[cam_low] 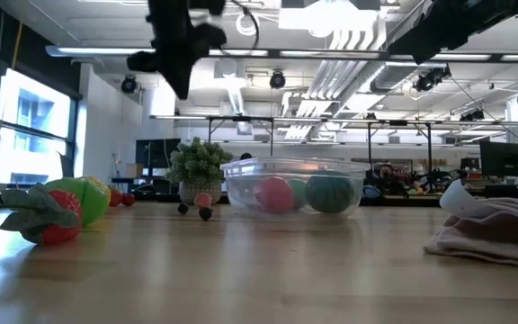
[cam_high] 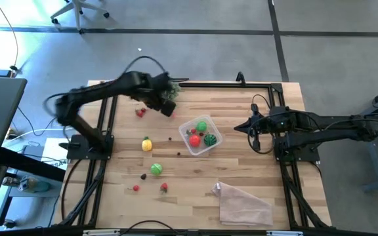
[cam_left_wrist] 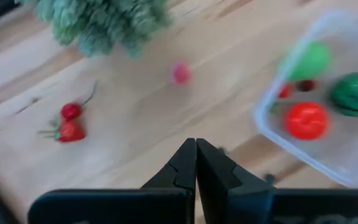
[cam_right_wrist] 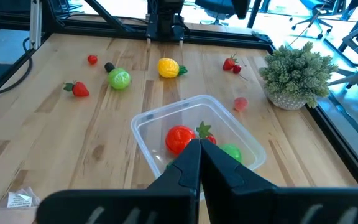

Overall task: Pick and placing Produce into tupperware
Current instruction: Put the pink peach into the transparent bin

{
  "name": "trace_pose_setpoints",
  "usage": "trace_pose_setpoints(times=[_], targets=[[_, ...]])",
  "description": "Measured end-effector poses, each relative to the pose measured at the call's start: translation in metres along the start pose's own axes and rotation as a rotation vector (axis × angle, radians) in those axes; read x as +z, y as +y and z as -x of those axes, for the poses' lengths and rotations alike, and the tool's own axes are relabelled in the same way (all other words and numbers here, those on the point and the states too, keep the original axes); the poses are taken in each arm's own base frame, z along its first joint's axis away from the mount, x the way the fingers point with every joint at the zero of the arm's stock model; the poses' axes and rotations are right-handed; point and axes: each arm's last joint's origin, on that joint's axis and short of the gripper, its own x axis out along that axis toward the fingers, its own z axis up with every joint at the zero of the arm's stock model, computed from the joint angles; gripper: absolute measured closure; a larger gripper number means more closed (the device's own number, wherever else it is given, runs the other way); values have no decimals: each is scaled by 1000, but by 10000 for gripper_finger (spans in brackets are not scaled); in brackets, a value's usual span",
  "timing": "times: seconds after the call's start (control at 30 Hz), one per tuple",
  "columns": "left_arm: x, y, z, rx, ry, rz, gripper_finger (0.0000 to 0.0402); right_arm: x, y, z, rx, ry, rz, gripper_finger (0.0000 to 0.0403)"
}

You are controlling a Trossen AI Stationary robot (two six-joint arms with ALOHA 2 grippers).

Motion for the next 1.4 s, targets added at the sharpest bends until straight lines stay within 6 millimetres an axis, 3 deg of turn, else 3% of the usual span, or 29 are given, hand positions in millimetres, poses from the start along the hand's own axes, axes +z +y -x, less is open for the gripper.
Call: trace_pose_setpoints(times=[0.27, 0.53, 0.97, 1.4], targets=[[25, -5, -60, 122, 98, 38, 401, 0, 0, 0, 0, 0, 0, 402], [35, -12, -87, 142, 78, 40, 401, 0, 0, 0, 0, 0, -1, 402], [38, -19, -112, 138, 105, 41, 401, 0, 0, 0, 0, 0, 0, 402], [27, -39, -110, 181, 7, 60, 401, 0, 0, 0, 0, 0, 0, 402]])
